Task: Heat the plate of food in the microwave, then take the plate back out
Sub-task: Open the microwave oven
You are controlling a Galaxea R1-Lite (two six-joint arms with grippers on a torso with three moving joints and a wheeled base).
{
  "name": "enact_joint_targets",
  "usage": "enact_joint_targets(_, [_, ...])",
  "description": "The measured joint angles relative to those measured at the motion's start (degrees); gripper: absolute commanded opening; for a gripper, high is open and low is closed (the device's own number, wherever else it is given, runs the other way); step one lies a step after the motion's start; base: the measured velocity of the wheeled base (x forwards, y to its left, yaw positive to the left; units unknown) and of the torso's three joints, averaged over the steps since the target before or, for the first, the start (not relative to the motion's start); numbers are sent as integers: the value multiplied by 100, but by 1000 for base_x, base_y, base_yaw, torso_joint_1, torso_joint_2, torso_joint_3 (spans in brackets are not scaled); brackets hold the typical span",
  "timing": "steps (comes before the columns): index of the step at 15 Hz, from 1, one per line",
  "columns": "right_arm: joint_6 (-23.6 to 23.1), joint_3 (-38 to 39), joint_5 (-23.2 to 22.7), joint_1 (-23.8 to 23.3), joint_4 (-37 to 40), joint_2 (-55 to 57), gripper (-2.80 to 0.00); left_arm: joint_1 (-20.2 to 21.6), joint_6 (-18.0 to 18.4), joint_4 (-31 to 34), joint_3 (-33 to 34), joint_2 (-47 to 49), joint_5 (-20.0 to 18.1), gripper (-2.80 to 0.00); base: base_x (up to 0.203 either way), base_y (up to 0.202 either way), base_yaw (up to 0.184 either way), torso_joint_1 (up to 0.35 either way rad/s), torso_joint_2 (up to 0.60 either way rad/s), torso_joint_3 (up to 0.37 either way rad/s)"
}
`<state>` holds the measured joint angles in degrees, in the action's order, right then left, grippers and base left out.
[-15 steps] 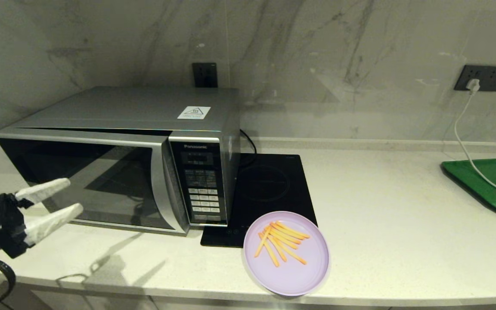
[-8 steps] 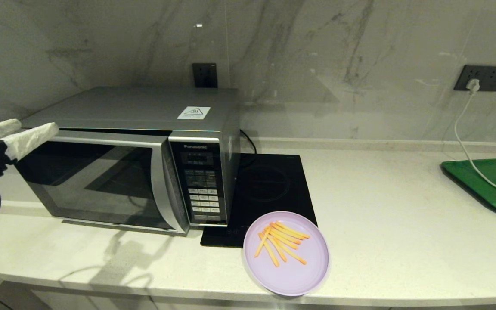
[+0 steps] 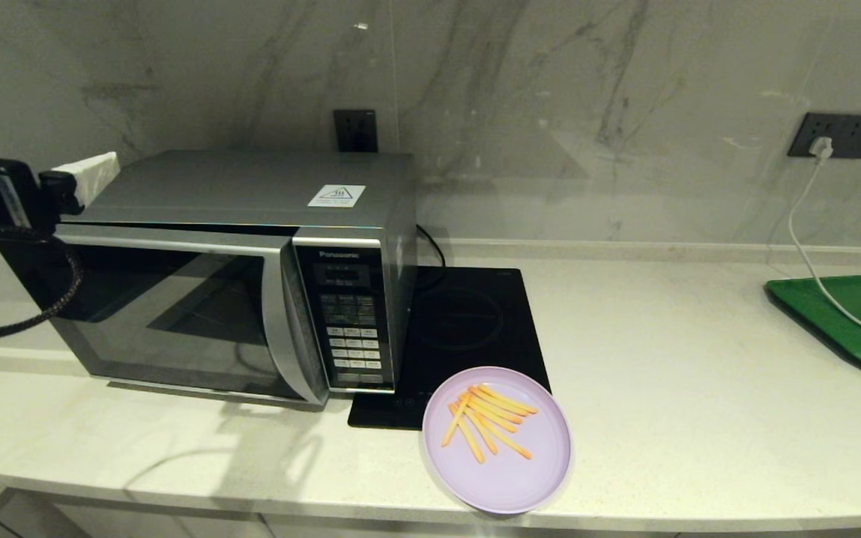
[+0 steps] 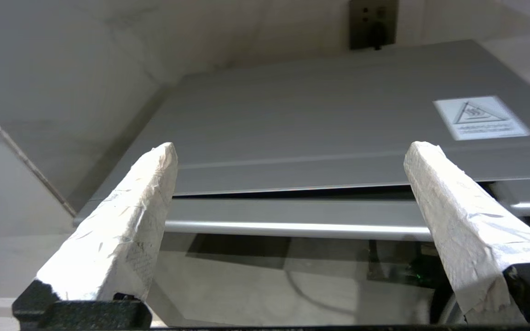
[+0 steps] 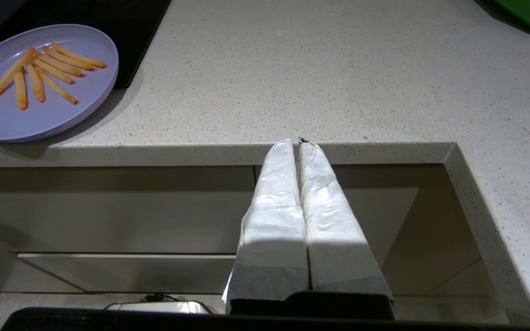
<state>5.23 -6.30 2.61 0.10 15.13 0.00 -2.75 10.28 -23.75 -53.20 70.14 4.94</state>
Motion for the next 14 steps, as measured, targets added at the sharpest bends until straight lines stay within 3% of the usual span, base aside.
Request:
enact_joint_targets(1, [0, 0, 3, -2, -2, 0, -280, -232, 19, 293, -233, 25, 202, -280, 0, 0, 0, 0, 0, 0])
enact_joint_targets(4, [2, -2, 0, -2, -2, 0, -280, -553, 11, 1180, -611, 151, 381, -280, 0, 0, 0, 0, 0, 0])
enact_joint_targets(8, [2, -2, 2, -2, 0, 0, -280, -619, -5, 1309, -832, 439, 382, -280, 0, 0, 0, 0, 0, 0])
enact_joint_targets(10, [2, -2, 2, -2, -2, 0, -280, -639, -120, 1420, -1201, 666, 397, -280, 0, 0, 0, 0, 0, 0])
enact_joint_targets(14, [0, -2, 2, 0, 0, 0, -280, -780, -601, 2401, -2196, 1199, 403, -280, 0, 0, 0, 0, 0, 0])
